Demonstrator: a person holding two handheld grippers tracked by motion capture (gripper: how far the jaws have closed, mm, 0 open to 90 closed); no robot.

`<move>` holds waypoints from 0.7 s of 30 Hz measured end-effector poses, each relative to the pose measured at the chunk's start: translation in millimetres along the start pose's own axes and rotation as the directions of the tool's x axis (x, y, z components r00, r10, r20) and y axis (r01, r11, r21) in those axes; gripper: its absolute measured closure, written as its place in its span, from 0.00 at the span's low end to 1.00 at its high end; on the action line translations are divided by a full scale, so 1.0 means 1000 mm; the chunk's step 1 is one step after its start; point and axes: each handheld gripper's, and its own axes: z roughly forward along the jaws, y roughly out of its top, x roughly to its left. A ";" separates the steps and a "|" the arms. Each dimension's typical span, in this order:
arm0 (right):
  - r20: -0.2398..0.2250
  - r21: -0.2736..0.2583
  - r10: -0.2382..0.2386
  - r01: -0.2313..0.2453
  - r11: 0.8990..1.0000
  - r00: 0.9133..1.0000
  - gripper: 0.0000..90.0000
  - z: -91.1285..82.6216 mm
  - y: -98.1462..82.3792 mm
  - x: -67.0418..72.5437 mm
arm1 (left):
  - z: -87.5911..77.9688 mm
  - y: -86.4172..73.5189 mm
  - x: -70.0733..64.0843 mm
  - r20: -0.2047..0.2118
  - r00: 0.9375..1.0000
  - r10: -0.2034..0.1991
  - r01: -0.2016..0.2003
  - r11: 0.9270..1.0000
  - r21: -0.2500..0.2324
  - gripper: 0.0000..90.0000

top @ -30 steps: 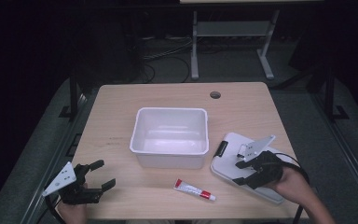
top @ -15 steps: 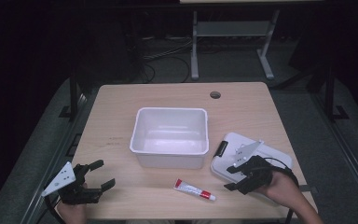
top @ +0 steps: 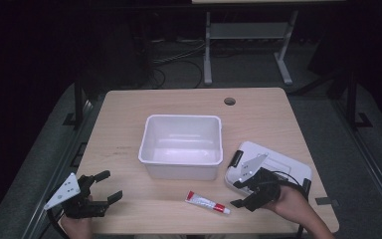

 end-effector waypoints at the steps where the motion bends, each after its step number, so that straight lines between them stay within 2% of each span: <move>1: 0.000 0.000 0.000 0.000 1.000 1.000 0.43 0.000 0.000 0.000 | 0.000 0.000 0.000 0.000 1.000 0.000 0.000 1.000 -0.001 0.17; 7: -0.013 0.004 -0.002 0.002 1.000 1.000 0.42 0.008 0.003 0.002 | -0.001 0.000 0.000 0.001 1.000 0.000 0.000 1.000 -0.003 0.17; 13: -0.024 0.000 -0.026 0.026 1.000 0.999 0.40 0.014 0.011 0.007 | 0.000 0.000 0.000 0.001 1.000 0.001 -0.001 1.000 -0.003 0.17; 21: -0.032 0.008 -0.026 0.026 1.000 0.999 0.40 0.021 0.013 0.009 | 0.000 0.000 0.000 0.002 1.000 0.001 -0.001 1.000 -0.004 0.17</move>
